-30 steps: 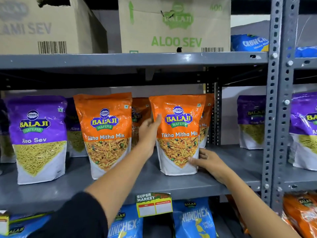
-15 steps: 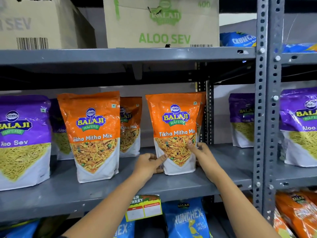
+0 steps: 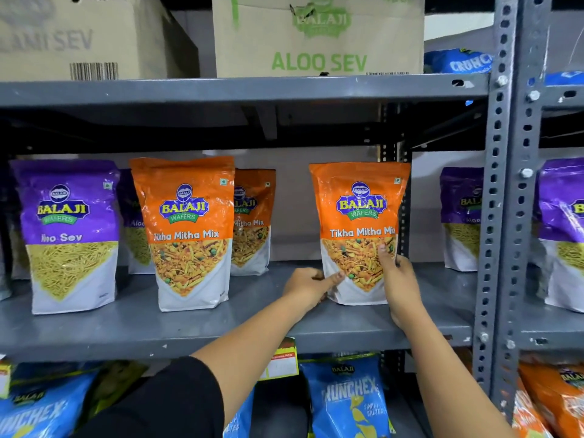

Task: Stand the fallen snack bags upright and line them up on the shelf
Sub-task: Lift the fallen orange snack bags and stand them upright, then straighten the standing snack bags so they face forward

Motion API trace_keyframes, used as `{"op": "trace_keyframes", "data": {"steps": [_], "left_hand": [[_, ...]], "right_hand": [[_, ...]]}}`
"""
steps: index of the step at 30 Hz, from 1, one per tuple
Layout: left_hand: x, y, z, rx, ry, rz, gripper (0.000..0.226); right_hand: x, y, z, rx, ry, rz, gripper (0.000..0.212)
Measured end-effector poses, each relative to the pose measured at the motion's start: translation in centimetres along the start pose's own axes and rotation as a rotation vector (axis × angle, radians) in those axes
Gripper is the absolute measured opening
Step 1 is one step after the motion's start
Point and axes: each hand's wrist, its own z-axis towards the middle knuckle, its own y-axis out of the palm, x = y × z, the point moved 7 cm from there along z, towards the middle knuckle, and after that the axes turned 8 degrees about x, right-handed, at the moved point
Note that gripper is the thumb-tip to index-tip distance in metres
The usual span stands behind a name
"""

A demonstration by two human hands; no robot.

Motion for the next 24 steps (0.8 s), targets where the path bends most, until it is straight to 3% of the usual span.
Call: {"op": "trace_keyframes", "data": {"steps": [10,14,17,19,21,24], "left_hand": [[0.4,0.1,-0.5,-0.025,0.03,0.098,0.057],[0.6,-0.2,-0.7,-0.078,0.052,0.106,0.05],[1.1,-1.5,-2.1,-0.106,0.023,-0.117,0.04],[1.2,-4.5,-3.6,0.01,0.09,-0.26,0.035],[0.9,-9.9,-5.6,0.244,0.279,-0.306,0.016],[-0.8,-19.1,-7.9,0.6,0.534,-0.344,0.023]], "right_hand": [[0.1,-0.7,0.0,0.068,0.037,0.043,0.088],[-0.4,-0.7,-0.2,0.064,0.032,0.069,0.045],[-1.4,-1.1,-0.4,0.105,-0.044,0.038,0.044],[-2.1,-1.5,-0.5,0.179,-0.122,-0.045,0.059],[-3.1,-2.3,-1.1,0.303,-0.262,-0.103,0.061],[-5.1,-1.3,-4.2,0.485,-0.552,-0.152,0.026]]}}
